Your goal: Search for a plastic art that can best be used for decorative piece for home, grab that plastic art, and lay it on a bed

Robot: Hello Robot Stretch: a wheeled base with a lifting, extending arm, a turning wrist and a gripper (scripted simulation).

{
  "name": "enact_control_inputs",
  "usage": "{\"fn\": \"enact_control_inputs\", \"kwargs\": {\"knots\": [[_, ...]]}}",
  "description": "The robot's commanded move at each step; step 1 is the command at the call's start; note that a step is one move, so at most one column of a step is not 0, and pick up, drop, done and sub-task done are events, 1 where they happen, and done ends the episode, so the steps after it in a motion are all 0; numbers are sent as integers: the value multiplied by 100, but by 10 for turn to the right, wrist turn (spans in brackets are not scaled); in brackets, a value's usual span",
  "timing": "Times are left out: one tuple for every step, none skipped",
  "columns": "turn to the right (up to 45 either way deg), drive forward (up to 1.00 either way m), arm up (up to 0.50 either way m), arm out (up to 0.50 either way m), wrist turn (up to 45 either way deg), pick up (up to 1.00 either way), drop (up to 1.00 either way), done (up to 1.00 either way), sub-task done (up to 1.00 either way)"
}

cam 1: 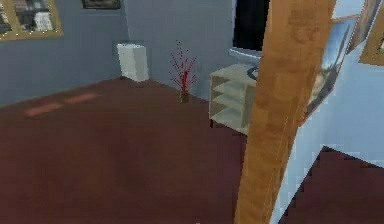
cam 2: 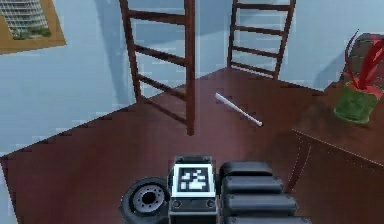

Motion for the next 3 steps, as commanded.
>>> {"fn": "enact_control_inputs", "kwargs": {"knots": [[-450,0,0,0,0,0,0,0,0],[0,60,0,0,0,0,0,0,0],[-60,0,0,0,0,0,0,0,0]]}}
